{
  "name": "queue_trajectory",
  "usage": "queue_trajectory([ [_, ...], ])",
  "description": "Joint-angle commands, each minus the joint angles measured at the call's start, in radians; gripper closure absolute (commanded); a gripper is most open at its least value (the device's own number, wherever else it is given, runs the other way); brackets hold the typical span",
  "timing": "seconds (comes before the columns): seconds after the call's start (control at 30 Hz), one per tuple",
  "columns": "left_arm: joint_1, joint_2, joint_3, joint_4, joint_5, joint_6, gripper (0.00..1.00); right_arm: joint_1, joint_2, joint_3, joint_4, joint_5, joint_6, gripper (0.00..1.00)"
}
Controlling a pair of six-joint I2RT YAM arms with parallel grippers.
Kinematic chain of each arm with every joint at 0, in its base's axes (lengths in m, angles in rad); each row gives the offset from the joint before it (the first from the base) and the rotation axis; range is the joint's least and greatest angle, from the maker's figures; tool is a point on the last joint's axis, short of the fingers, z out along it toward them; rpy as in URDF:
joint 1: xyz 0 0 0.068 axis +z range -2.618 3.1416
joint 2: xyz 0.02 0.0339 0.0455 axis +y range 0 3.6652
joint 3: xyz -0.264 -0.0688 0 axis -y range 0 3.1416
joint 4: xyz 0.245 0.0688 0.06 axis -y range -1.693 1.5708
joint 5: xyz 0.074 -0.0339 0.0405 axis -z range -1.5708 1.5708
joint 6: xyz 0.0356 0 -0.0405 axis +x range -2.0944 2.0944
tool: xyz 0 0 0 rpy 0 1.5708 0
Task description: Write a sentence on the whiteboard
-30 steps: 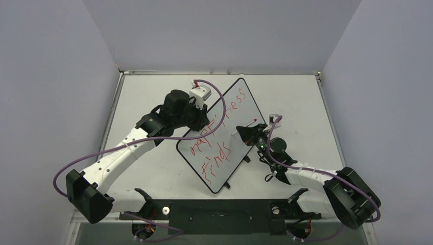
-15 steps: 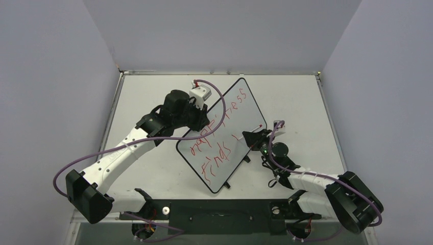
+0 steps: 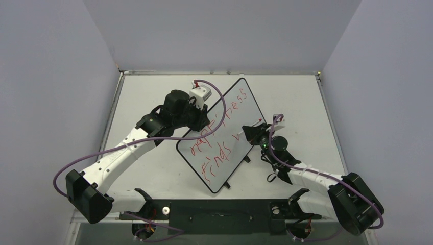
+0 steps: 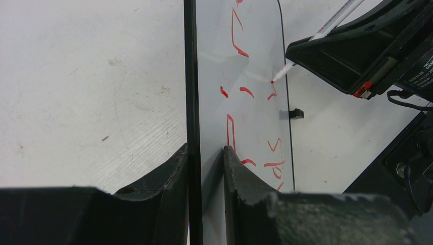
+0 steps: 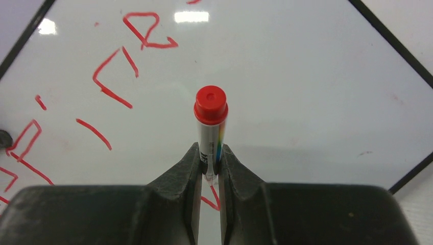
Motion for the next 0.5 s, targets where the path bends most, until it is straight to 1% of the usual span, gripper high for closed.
queue_trajectory([
  [0.0, -0.002, -0.032, 0.001, 0.019, -0.051, 0.088, 1.0, -0.023, -0.007, 0.079, -0.025, -0.007, -0.03, 1.0],
  [0.27, -0.002, -0.034, 0.001, 0.018, -0.053, 0.088, 1.0, -0.047, 0.019, 0.17, -0.06, -0.034, -0.048, 1.0],
  [0.47, -0.001, -0.032, 0.001, 0.017, -0.055, 0.09, 1.0, -0.054, 0.041, 0.169, -0.055, -0.039, -0.046, 1.0],
])
